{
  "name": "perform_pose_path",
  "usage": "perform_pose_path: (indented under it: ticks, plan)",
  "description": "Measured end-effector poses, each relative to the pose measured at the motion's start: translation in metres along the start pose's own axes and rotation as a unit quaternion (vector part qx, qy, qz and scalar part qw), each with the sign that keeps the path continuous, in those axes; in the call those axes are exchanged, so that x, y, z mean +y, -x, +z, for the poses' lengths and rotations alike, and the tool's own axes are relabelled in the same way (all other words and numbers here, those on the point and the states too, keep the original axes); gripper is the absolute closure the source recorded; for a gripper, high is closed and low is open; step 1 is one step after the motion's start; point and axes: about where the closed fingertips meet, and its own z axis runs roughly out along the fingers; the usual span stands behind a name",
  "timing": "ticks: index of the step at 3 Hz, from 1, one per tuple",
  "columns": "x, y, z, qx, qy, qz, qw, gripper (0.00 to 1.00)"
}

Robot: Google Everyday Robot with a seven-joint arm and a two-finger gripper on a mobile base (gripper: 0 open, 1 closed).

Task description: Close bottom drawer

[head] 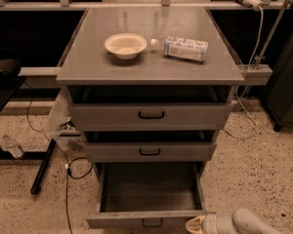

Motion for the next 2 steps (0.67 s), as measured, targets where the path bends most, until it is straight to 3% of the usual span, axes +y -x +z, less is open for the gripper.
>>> perform_pose_path:
  ticks: [2]
  plan:
    - [0.0,0.0,0.0,0.0,0.0,0.0,1.0,0.12]
